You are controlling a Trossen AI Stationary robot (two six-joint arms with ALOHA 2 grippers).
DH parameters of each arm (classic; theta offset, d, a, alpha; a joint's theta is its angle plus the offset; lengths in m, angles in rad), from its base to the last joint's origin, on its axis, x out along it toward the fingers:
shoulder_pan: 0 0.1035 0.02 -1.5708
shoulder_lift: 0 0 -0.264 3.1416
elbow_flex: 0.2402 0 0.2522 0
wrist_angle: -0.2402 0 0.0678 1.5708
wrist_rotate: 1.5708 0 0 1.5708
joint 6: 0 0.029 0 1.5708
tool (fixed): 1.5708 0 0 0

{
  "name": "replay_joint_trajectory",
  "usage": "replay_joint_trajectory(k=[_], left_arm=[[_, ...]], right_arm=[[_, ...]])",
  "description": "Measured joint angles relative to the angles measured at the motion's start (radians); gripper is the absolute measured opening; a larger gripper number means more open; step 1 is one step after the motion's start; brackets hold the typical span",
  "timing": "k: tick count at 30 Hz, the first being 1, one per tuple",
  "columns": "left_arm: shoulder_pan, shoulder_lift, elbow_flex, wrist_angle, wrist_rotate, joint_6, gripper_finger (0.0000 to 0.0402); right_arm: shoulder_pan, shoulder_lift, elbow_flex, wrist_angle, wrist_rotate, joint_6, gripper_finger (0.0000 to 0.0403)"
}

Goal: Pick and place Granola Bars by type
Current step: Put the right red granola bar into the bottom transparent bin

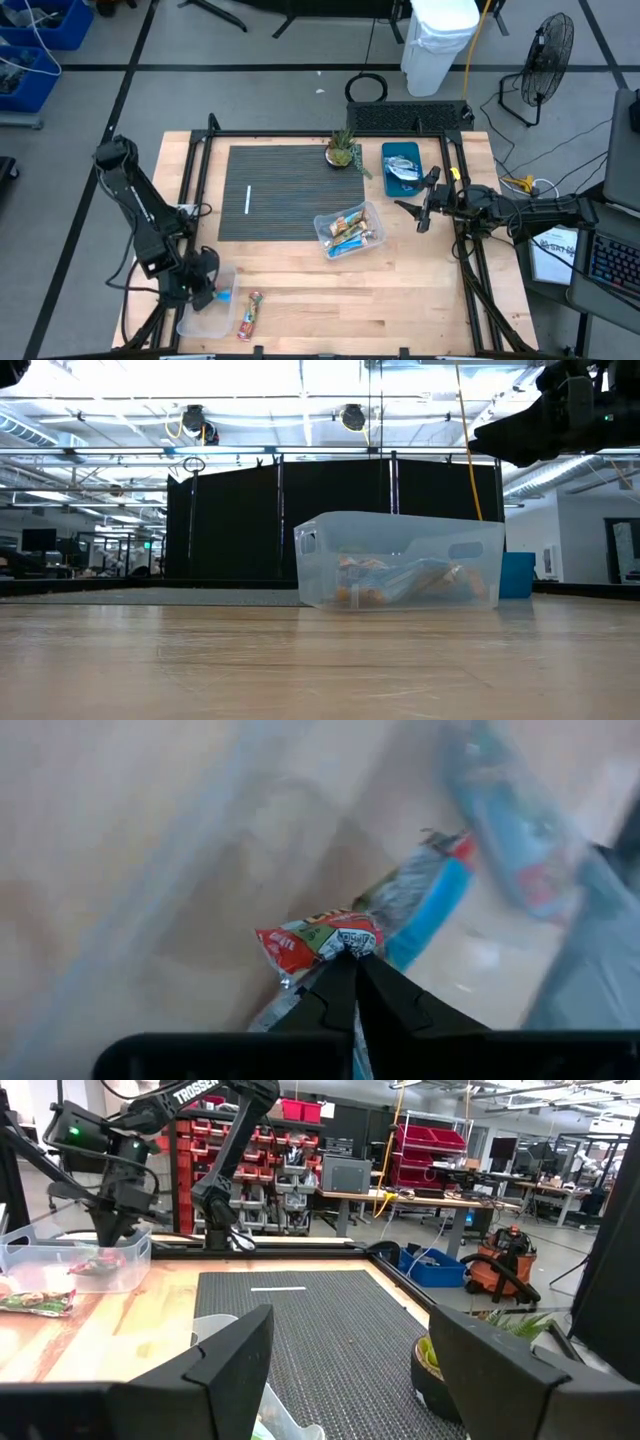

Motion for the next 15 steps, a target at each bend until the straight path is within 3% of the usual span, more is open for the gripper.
replay_joint_trajectory(k=[8, 15], left_arm=[[0.0, -0.017, 0.0, 0.195, -0.02, 0.259, 0.0053], [0.0, -0.06, 0.0, 0.155, -0.065, 0.204, 0.0055]], right_arm=[[0.0, 0.0, 0.0, 0.0, 0.0, 0.0, 0.0258], [0.0, 0.0, 0.0, 0.0, 0.0, 0.0, 0.0258]])
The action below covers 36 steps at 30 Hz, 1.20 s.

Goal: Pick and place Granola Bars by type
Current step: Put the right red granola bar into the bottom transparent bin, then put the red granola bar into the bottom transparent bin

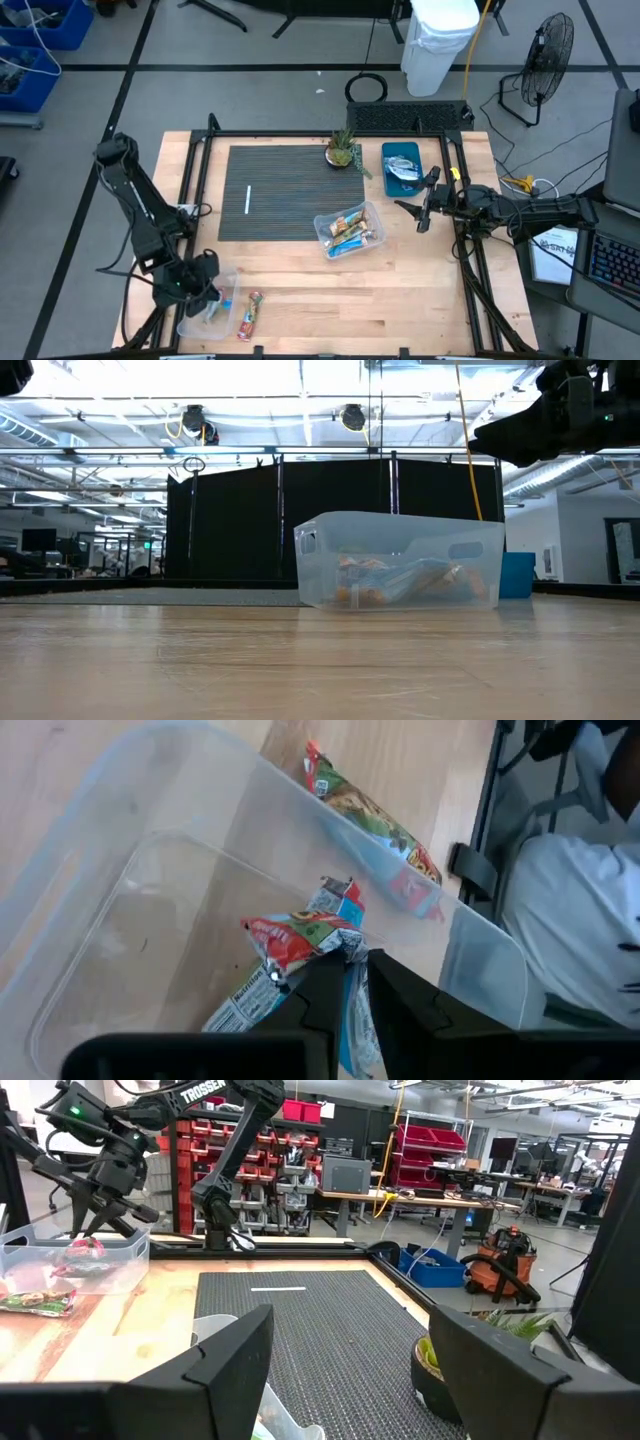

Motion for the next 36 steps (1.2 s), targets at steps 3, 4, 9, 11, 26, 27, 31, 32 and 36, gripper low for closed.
replay_joint_trajectory(k=[3, 4, 9, 11, 26, 27, 31, 32, 36], left_arm=[[0.0, -0.007, 0.0, -0.021, -0.015, -0.014, 0.0056], [0.0, -0.01, 0.0, -0.023, -0.025, -0.009, 0.0056], [0.0, -0.036, 0.0, 0.051, -0.06, 0.109, 0.0056], [0.0, -0.056, 0.0, 0.086, -0.066, 0.168, 0.0056], [0.001, -0.177, 0.0, 0.253, -0.158, 0.669, 0.0056], [0.001, -0.185, 0.0, 0.28, -0.156, 0.76, 0.0056], [-0.011, -0.232, 0.0, 0.323, -0.159, 1.042, 0.0056], [-0.017, -0.245, 0.0, 0.321, -0.181, 1.076, 0.0056], [-0.028, -0.286, 0.0, 0.238, -0.304, 1.11, 0.0056]], right_arm=[[0.0, 0.0, 0.0, 0.0, 0.0, 0.0, 0.0258], [0.0, 0.0, 0.0, 0.0, 0.0, 0.0, 0.0258], [0.0, 0.0, 0.0, -0.001, 0.0, -0.004, 0.0258], [0.0, 0.0, 0.0, 0.0, 0.0, -0.004, 0.0258], [0.0, 0.002, 0.0, 0.07, -0.001, 0.073, 0.0258], [0.0, 0.002, 0.0, 0.088, -0.001, 0.113, 0.0258], [0.0, 0.003, 0.0, 0.115, 0.0, 0.225, 0.0258], [0.0, 0.003, 0.0, 0.121, 0.008, 0.235, 0.0258], [0.0, 0.007, 0.0, 0.147, 0.131, 0.215, 0.0258]])
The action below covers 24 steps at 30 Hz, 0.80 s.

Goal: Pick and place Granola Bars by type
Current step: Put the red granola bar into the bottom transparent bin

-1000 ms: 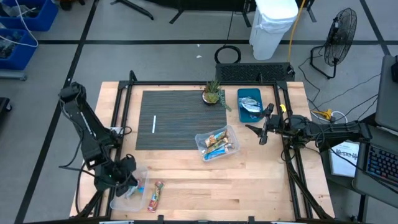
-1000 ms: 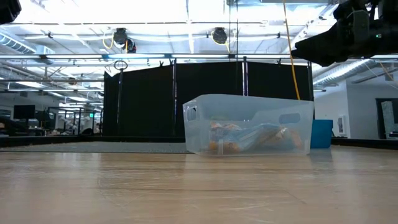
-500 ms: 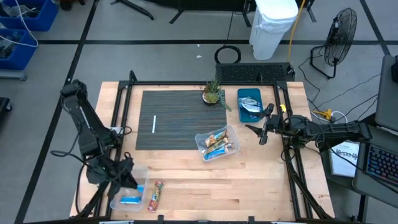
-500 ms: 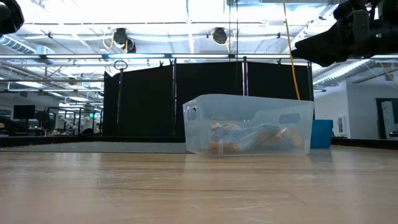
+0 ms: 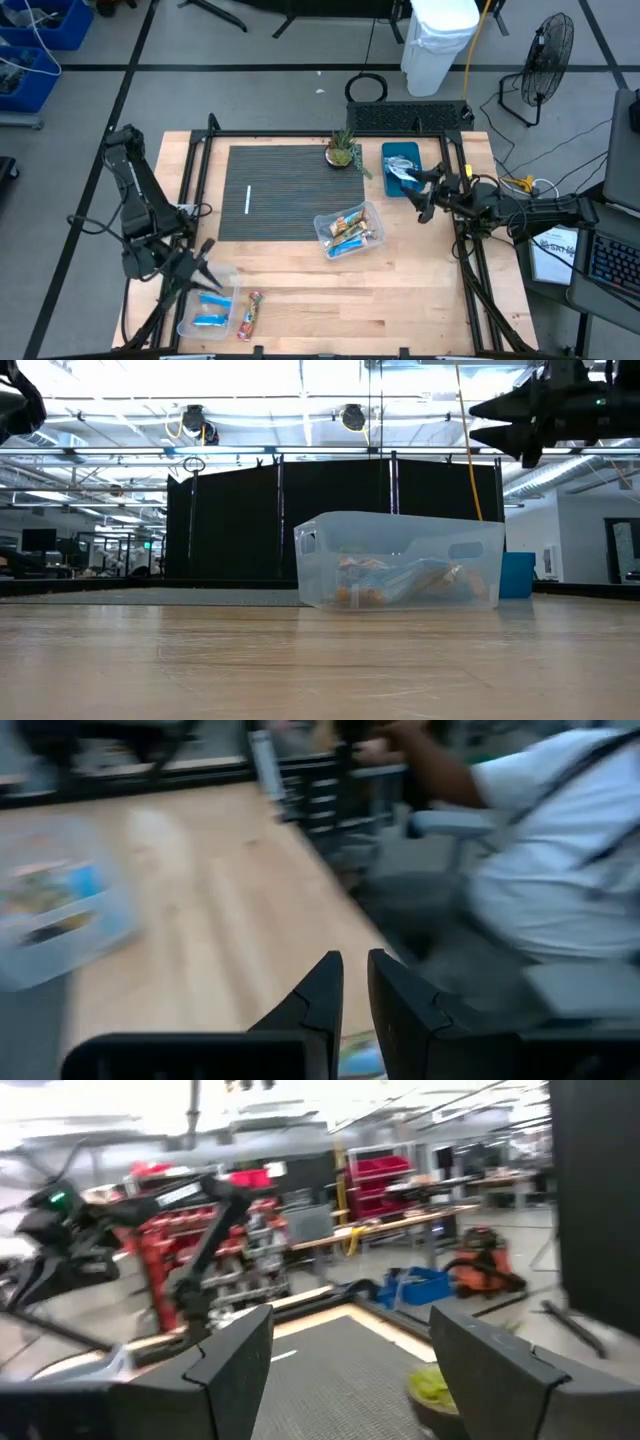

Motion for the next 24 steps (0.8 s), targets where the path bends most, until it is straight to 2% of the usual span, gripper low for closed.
replay_joint_trajectory(k=[2, 4, 6, 8, 10, 15, 19, 24], left_arm=[[-0.007, -0.015, 0.0, -0.062, -0.075, -0.032, 0.0056], [-0.01, -0.023, 0.0, -0.111, -0.15, -0.072, 0.0056], [-0.014, -0.029, 0.0, -0.128, -0.197, -0.084, 0.0056], [-0.017, -0.036, 0.0, -0.126, -0.21, -0.061, 0.0056], [-0.019, -0.046, 0.0, -0.125, -0.212, -0.032, 0.0056], [-0.019, -0.073, 0.0, -0.125, -0.224, -0.01, 0.0056], [-0.019, -0.08, 0.0, -0.125, -0.222, -0.011, 0.0056], [-0.019, -0.081, 0.0, -0.133, -0.219, -0.009, 0.0056]], right_arm=[[0.0, 0.003, 0.0, 0.005, 0.03, 0.029, 0.0258], [0.0, 0.027, -0.013, 0.055, 0.016, 0.105, 0.0258], [0.0, 0.078, -0.044, 0.144, -0.075, 0.145, 0.0258], [0.003, 0.151, -0.07, 0.234, -0.195, 0.182, 0.0258], [0.016, 0.24, -0.081, 0.329, -0.261, 0.209, 0.0258], [0.068, 0.513, -0.069, 0.578, -0.257, 0.207, 0.0258], [0.116, 0.739, 0.019, 0.726, -0.261, 0.169, 0.0258], [0.173, 1.016, 0.218, 0.723, -0.263, 0.106, 0.0258]])
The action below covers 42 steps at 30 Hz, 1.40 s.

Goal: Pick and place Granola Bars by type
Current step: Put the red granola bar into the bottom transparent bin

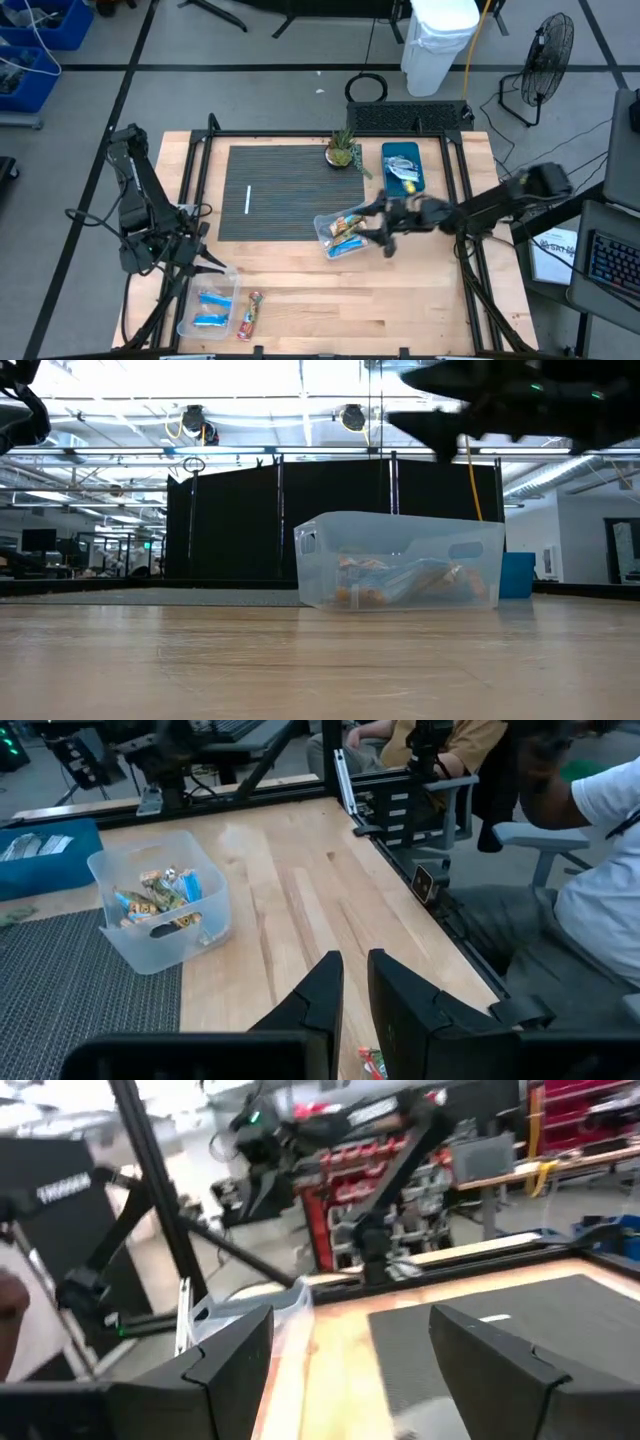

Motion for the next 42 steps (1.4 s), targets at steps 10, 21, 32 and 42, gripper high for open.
replay_joint_trajectory(k=[10, 21, 32, 42], left_arm=[[0.0, 0.0, 0.0, -0.04, 0.001, -0.035, 0.0056], [0.0, 0.001, 0.0, -0.061, 0.0, -0.071, 0.0056], [0.0, 0.001, 0.0, -0.061, -0.032, -0.074, 0.0056], [0.0, 0.048, 0.0, -0.064, -0.04, -0.249, 0.0056]], right_arm=[[0.107, 0.44, 0.537, -0.326, -0.194, -0.264, 0.0258], [0.208, 0.791, 1.057, -0.714, -0.024, -0.486, 0.0258], [0.198, 0.985, 1.219, -0.663, -0.084, -0.501, 0.0258], [0.21, 0.947, 1.227, -0.763, -0.09, -0.505, 0.0258]])
